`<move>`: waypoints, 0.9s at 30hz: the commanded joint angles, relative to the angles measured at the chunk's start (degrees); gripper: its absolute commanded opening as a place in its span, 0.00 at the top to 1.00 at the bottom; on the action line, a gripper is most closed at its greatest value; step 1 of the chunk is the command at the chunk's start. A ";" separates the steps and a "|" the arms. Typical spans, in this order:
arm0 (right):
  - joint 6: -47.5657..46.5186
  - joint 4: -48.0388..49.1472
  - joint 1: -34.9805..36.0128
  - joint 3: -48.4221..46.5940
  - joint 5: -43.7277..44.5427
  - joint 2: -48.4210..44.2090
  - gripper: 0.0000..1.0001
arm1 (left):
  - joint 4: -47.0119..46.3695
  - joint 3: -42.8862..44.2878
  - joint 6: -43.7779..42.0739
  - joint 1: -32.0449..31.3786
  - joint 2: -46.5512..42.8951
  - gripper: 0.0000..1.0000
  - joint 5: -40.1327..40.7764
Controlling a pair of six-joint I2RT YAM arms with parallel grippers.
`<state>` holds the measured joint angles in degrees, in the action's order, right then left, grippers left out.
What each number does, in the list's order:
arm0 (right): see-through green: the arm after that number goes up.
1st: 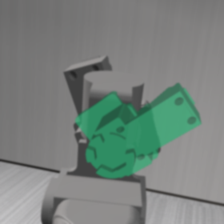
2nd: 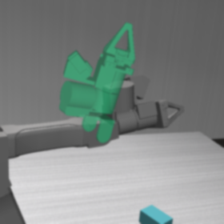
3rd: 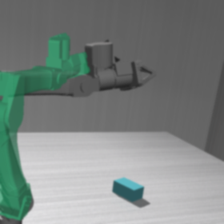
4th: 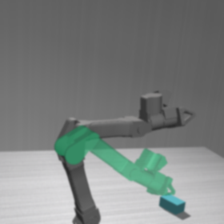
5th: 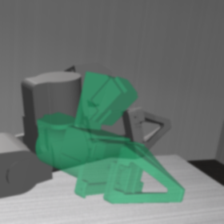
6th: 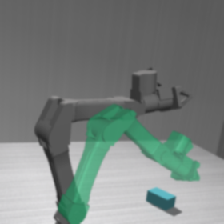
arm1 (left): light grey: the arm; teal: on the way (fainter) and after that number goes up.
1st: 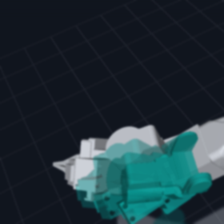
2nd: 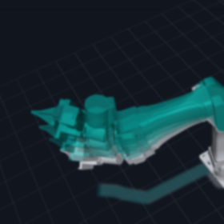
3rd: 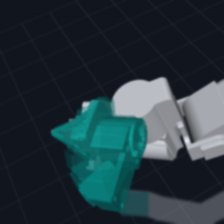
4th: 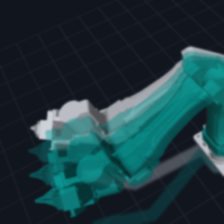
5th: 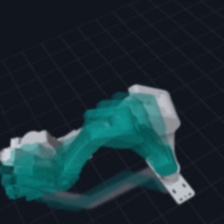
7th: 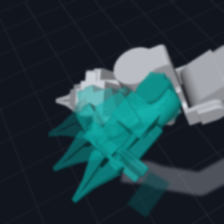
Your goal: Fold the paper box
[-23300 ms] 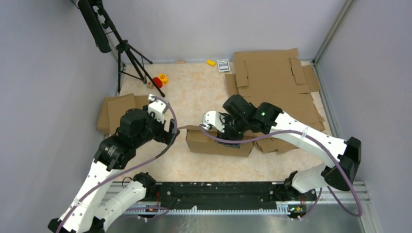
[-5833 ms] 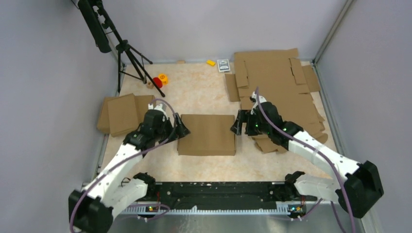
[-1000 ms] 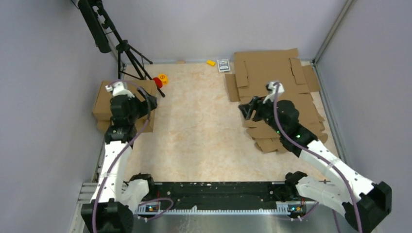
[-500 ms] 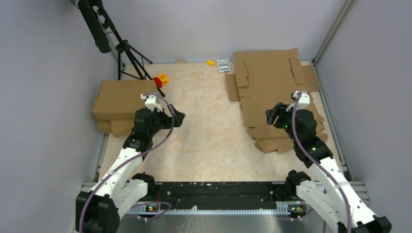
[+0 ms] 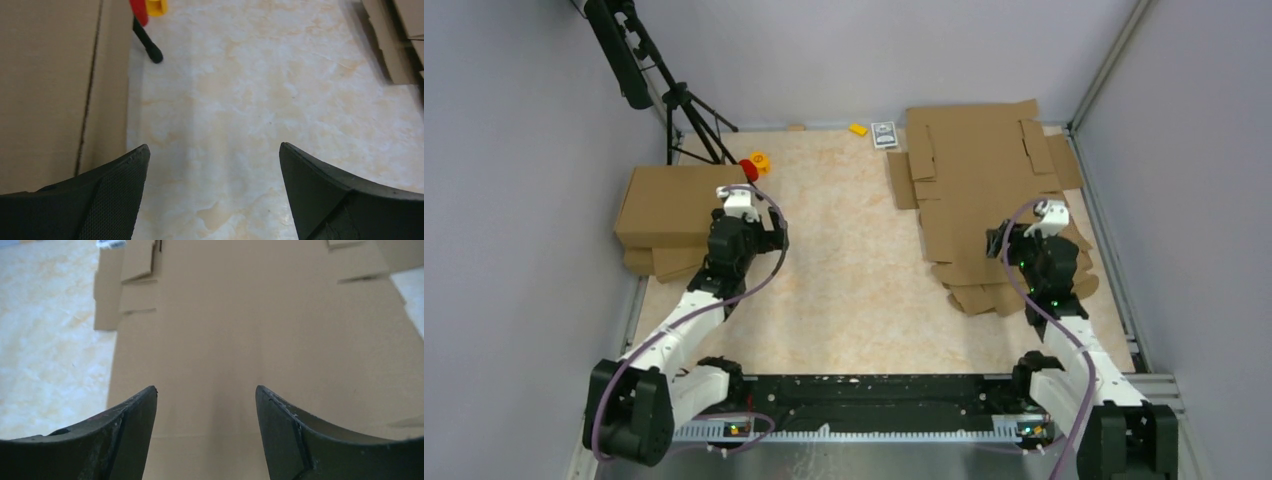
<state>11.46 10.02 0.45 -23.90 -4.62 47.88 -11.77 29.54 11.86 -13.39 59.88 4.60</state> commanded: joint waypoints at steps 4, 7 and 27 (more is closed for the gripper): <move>-3.78 36.44 -0.19 14.47 -1.46 8.73 0.13 | -14.14 -3.27 -2.17 13.73 5.98 0.01 -6.11; -4.98 43.69 -0.02 15.98 2.76 15.51 0.12 | -23.51 -6.32 -3.59 17.46 8.21 0.01 -8.91; -11.10 58.66 1.68 12.75 11.12 35.56 0.02 | -51.55 -12.75 -10.49 18.90 24.87 0.01 -10.14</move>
<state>1.56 63.22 1.06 -10.90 4.82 83.35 -56.73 17.45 2.76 5.10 83.46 -4.14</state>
